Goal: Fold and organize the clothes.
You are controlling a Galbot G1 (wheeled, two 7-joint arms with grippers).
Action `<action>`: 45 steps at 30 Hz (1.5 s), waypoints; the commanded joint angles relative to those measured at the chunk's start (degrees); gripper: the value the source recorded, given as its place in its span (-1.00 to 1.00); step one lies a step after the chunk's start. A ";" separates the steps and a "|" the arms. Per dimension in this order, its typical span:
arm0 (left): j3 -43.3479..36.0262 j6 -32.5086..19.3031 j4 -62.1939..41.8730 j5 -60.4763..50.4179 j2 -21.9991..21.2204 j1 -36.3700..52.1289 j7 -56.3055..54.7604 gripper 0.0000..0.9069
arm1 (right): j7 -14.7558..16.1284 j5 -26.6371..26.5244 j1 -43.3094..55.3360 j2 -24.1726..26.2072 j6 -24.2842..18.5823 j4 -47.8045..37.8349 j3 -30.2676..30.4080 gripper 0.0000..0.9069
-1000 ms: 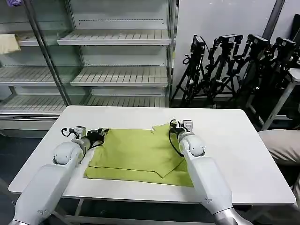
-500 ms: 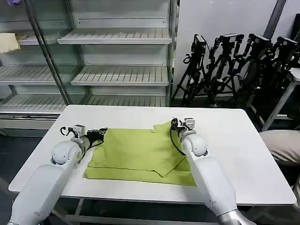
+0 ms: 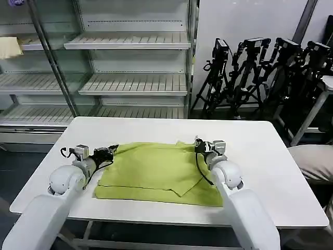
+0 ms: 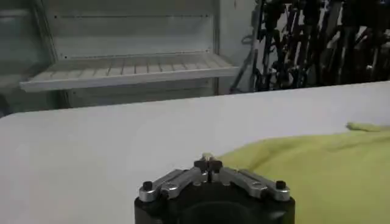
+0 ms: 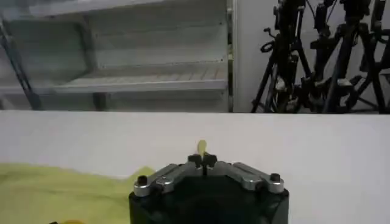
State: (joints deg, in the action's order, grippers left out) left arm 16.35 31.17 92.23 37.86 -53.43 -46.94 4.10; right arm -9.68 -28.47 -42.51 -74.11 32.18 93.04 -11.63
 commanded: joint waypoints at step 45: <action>9.55 -1.16 13.42 -1.82 3.55 -18.30 1.20 -0.98 | -0.09 1.08 -22.17 7.19 0.54 23.38 -4.25 -1.00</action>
State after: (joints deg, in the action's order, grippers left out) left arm 26.23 30.07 105.00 36.44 -49.94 -64.52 5.28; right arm -9.80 -27.45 -63.70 -67.11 32.70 116.54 -15.53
